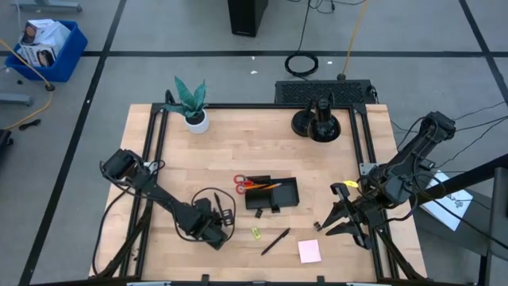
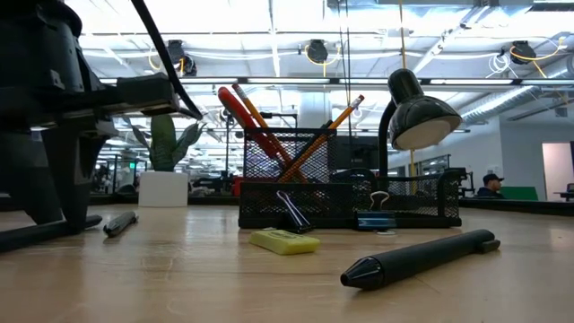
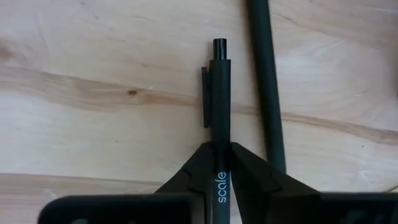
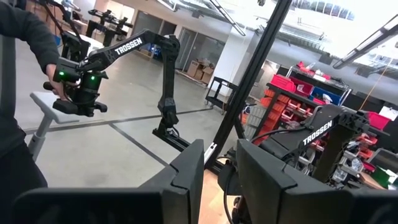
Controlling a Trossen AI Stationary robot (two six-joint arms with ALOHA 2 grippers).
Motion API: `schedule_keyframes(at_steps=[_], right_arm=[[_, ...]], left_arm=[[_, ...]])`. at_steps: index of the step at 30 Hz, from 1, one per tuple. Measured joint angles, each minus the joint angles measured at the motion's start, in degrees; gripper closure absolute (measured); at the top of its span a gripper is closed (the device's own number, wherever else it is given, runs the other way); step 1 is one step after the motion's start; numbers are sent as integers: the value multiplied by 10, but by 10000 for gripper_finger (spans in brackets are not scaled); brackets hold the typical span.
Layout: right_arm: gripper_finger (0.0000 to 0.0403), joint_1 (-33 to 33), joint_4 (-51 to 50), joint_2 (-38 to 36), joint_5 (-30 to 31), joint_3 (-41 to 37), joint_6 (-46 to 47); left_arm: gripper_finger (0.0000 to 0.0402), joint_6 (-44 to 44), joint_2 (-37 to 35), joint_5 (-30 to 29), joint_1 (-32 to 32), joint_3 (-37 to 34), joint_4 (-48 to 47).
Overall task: Pick and place office supplies into organizer
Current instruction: Put the bottom left black pen into the black desk organizer
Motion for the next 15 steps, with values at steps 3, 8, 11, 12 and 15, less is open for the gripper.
schedule_keyframes(at_steps=[3, 8, 11, 12, 15], right_arm=[[314, 0, 0, 0, 0, 0, -1], [314, 0, 0, 0, 0, 0, -1], [314, 0, 3, 0, 0, 0, -1], [314, 0, 7, 0, 0, 0, -1], [314, 0, 16, 0, 0, 0, -1]], left_arm=[[339, 0, -3, 0, -5, -1, -1], [337, -2, -22, -30, -11, -1, -11], [343, -4, -34, -49, -14, -1, -19], [345, -4, -39, -56, -15, -1, -25], [353, -3, -49, -61, -17, 1, -24]])
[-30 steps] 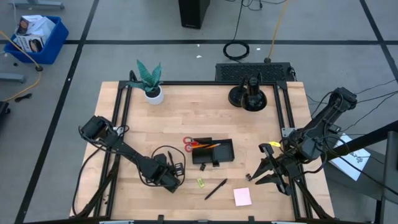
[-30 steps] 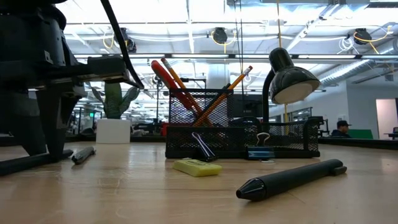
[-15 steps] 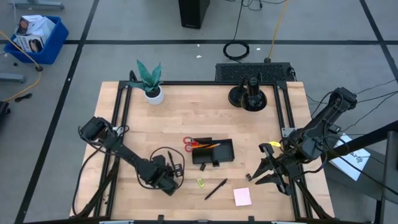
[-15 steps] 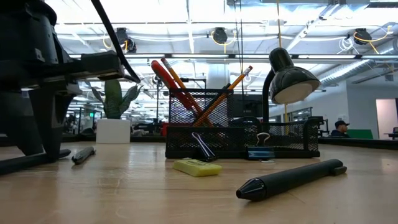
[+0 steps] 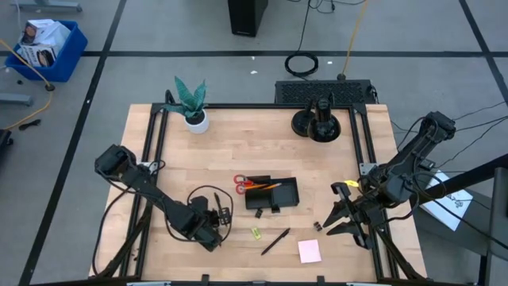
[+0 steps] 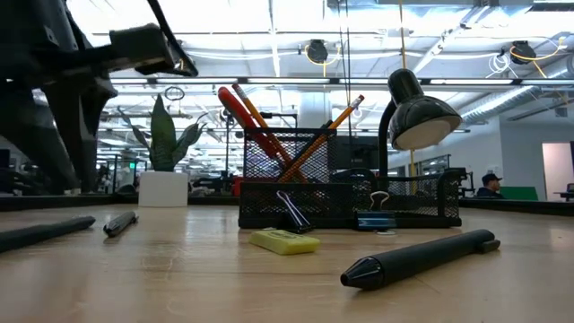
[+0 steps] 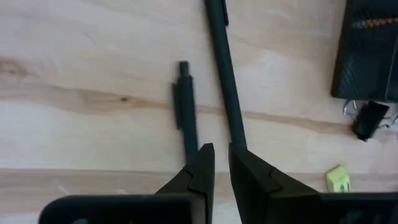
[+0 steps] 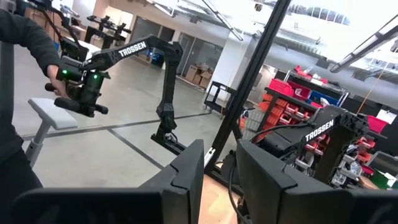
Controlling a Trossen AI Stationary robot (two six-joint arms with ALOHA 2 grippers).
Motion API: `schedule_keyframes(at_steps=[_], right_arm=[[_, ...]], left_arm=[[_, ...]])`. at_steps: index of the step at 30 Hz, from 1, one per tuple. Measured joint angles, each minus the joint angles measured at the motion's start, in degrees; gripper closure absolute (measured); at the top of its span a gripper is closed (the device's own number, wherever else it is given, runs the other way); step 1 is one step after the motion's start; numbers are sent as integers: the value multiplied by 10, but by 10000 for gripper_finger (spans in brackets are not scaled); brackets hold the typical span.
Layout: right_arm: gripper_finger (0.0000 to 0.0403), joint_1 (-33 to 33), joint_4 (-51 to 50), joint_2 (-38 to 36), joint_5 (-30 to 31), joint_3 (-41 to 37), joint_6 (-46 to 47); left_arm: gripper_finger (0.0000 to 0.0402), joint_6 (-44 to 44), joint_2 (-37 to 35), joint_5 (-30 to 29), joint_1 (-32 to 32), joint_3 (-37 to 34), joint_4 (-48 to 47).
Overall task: Pick and place office supplies into organizer
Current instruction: Put the bottom left black pen into the black desk organizer
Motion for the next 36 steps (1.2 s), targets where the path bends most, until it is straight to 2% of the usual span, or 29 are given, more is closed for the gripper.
schedule_keyframes(at_steps=[13, 24, 36], right_arm=[[314, 0, 1, 0, 0, 0, -3], [314, 0, 0, 0, 0, 0, -10], [314, 0, 0, 0, 0, 0, 1]], left_arm=[[366, -26, 1, 21, -5, 0, -35], [365, 13, 1, 8, -5, 0, -35], [281, 3, 1, 17, -1, 0, -32]])
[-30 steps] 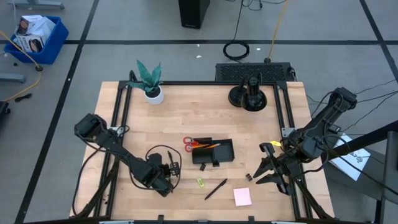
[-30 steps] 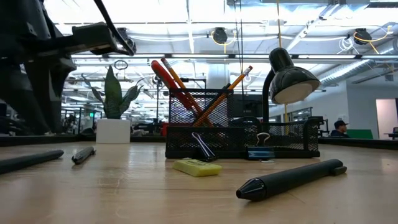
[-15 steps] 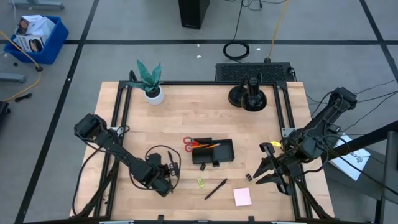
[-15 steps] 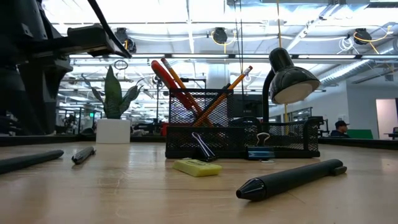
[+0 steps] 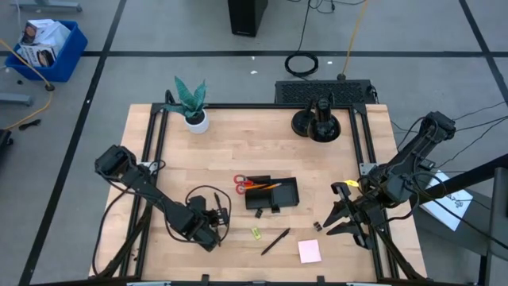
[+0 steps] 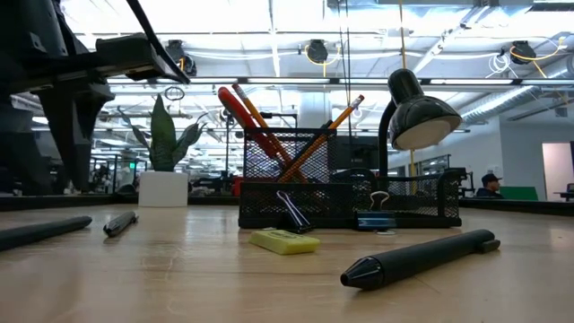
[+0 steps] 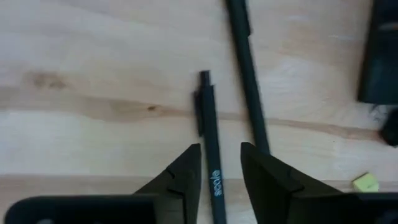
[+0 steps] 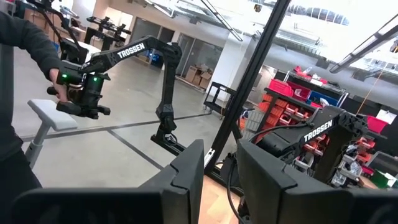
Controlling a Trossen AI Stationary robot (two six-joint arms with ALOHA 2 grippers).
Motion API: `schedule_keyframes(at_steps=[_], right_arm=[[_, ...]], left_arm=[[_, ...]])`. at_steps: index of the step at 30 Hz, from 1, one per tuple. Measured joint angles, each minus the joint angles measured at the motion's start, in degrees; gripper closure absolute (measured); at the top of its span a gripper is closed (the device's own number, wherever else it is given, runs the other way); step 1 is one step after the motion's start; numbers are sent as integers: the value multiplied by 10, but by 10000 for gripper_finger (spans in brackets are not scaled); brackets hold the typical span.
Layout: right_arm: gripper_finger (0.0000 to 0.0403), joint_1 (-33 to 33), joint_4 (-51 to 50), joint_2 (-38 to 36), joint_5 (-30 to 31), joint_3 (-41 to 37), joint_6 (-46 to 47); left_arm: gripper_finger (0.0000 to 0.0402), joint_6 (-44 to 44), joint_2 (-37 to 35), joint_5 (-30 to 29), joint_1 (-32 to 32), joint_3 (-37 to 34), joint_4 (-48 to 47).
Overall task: Pick and place office supplies into organizer
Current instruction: Put the bottom left black pen into the black desk organizer
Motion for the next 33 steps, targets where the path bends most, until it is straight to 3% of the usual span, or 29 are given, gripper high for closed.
schedule_keyframes(at_steps=[7, 13, 33], right_arm=[[314, 0, -2, 0, 0, 0, 0], [314, 0, -4, 0, 0, 0, -1], [314, 0, -4, 0, 0, 0, -1]], left_arm=[[254, 2, 23, 21, 15, 0, 29], [252, 13, 44, 77, 26, 1, 34], [254, 65, 46, 65, 55, 1, 32]])
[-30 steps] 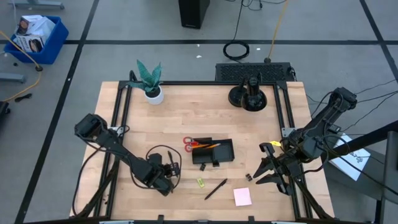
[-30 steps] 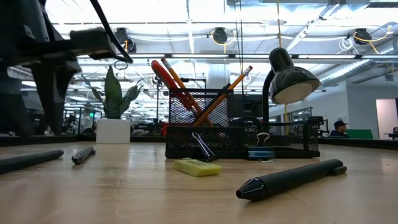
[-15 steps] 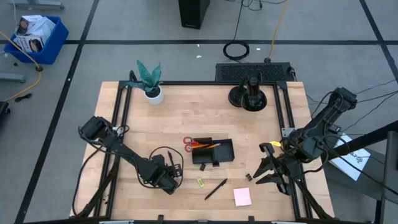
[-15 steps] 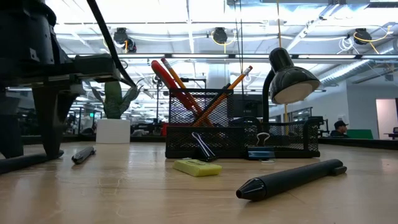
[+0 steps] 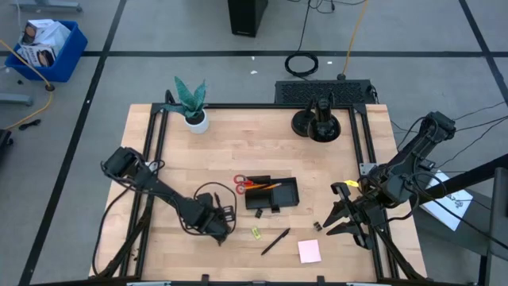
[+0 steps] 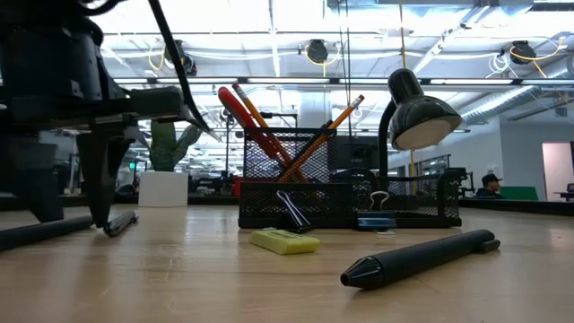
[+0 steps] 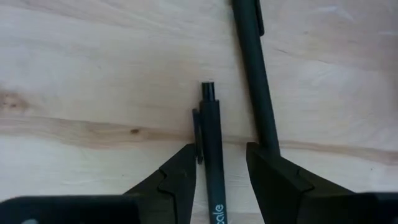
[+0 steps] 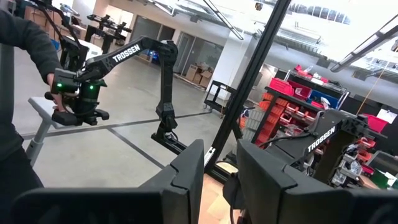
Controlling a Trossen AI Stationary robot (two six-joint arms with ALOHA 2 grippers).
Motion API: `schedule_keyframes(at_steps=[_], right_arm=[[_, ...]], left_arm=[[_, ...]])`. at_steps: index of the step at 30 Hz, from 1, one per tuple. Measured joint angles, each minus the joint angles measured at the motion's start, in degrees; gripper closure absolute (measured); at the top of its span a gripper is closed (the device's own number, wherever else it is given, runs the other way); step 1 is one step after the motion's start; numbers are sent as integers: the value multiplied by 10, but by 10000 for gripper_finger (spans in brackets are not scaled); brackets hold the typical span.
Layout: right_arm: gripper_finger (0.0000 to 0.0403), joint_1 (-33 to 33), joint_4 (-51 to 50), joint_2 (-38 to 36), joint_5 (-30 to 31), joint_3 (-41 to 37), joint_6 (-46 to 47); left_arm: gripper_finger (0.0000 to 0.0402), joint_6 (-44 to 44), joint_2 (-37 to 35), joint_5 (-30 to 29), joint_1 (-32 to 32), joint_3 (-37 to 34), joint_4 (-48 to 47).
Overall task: Pick and place office supplies into organizer
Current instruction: Put the bottom left black pen into the black desk organizer
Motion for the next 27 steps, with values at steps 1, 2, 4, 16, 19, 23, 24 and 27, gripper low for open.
schedule_keyframes(at_steps=[1, 2, 4, 16, 19, 23, 24, 27], right_arm=[[314, 0, 0, 0, 0, 0, 0], [314, 0, 0, 0, 0, 0, 0], [314, 0, 0, 0, 0, 0, 2], [314, 0, -4, 0, 0, 0, 3], [314, 0, -7, 0, 0, 0, 3], [314, 0, -4, 0, 0, 0, 1], [314, 0, -4, 0, 0, 0, 1], [314, 0, -4, 0, 0, 0, 0]], left_arm=[[254, 1, 0, 5, 1, 0, 0], [254, 1, 0, 8, 1, 0, 0], [254, 2, 0, 16, 1, 0, 0], [254, 1, 27, 45, -1, 2, 1], [254, 1, 32, 47, -1, 3, 3], [254, 1, 28, 47, -2, 1, 2], [254, 2, 28, 48, -2, 1, 2], [254, 8, 28, 47, -2, 1, 2]])
